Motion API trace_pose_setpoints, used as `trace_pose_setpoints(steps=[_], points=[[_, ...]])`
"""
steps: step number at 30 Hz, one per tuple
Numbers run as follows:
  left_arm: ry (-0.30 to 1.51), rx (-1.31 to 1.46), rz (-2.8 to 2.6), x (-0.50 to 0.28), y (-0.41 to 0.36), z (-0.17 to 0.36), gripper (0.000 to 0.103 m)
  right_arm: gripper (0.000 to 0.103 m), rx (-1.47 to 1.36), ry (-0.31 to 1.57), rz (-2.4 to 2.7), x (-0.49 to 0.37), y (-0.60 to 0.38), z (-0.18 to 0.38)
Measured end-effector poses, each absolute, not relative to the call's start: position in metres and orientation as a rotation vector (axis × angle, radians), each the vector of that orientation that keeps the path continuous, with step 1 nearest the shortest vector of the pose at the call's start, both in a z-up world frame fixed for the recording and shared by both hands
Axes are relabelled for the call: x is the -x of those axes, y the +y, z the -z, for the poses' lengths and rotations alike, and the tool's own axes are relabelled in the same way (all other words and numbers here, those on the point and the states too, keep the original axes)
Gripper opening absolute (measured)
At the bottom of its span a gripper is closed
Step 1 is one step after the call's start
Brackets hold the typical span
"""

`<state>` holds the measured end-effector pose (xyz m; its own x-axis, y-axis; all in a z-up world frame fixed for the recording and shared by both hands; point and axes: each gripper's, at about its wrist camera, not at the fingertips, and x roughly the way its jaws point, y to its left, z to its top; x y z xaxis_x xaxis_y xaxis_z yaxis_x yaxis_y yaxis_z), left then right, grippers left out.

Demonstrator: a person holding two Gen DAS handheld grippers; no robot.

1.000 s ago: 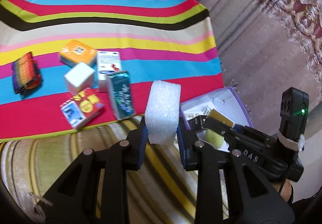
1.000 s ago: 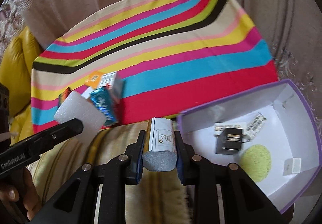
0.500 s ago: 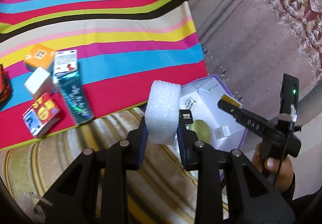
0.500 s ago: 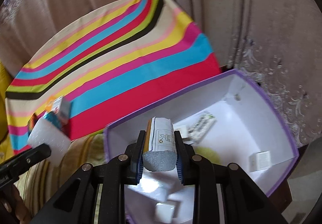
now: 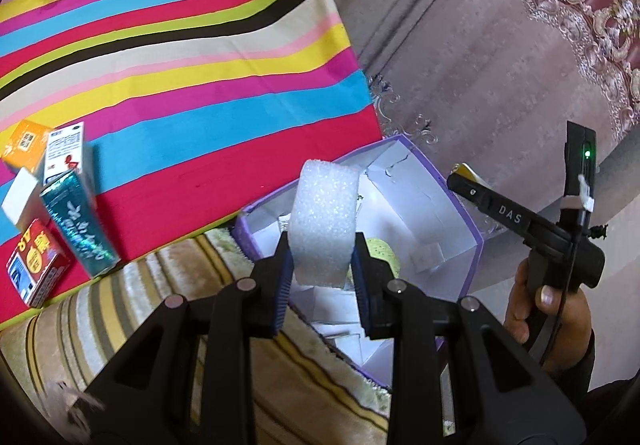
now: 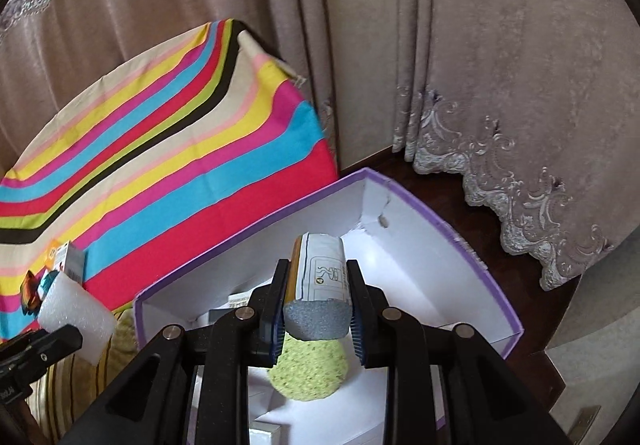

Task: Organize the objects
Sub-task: 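Carry the foam block and grey-white roll to the purple-rimmed box and release them, then move both grippers back toward the boxes on the table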

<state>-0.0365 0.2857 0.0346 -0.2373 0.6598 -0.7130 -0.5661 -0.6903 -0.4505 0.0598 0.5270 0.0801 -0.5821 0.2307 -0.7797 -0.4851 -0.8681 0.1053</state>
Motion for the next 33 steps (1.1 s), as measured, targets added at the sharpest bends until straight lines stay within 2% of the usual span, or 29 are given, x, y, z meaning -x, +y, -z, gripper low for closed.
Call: trace_pose_setpoints(steps=[2,4,7,9,12,16,18,21,27,33], points=[[-0.125,1.215,-1.987,0.036,0.288,-0.035,0.033,0.029,1.13,0.439,-2.434,-0.062,0.529,-0.081],[-0.128,1.222,-1.985,0.037,0.29,-0.035,0.043,0.032,1.126,0.449,-2.426,-0.062,0.534,-0.081],[-0.143,1.222,-1.99,0.037,0.287,-0.035,0.055,0.042,1.119,0.455,-2.42,-0.065,0.536,-0.081],[-0.155,1.217,-1.996,0.038,0.285,-0.036,0.058,0.049,1.113,0.455,-2.423,-0.065,0.535,-0.082],[-0.152,1.206,-2.016,0.036,0.283,-0.038,0.063,0.053,1.108,0.427,-2.431,-0.062,0.53,-0.085],[-0.081,1.149,-2.102,0.031,0.283,-0.049,0.076,0.062,1.094,0.382,-2.432,-0.06,0.522,-0.09],[0.004,1.127,-2.189,0.028,0.284,-0.056,0.079,0.074,1.075,0.365,-2.435,-0.06,0.518,-0.094],[0.089,1.141,-2.294,0.028,0.284,-0.058,0.079,0.084,1.037,0.297,-2.425,-0.058,0.508,-0.101],[0.212,1.026,-2.407,0.023,0.274,-0.066,0.082,0.09,1.007,0.174,-2.434,-0.05,0.482,-0.114],[0.201,0.892,-2.507,0.024,0.246,-0.077,0.088,0.09,0.939,0.048,-2.476,-0.043,0.448,-0.123]])
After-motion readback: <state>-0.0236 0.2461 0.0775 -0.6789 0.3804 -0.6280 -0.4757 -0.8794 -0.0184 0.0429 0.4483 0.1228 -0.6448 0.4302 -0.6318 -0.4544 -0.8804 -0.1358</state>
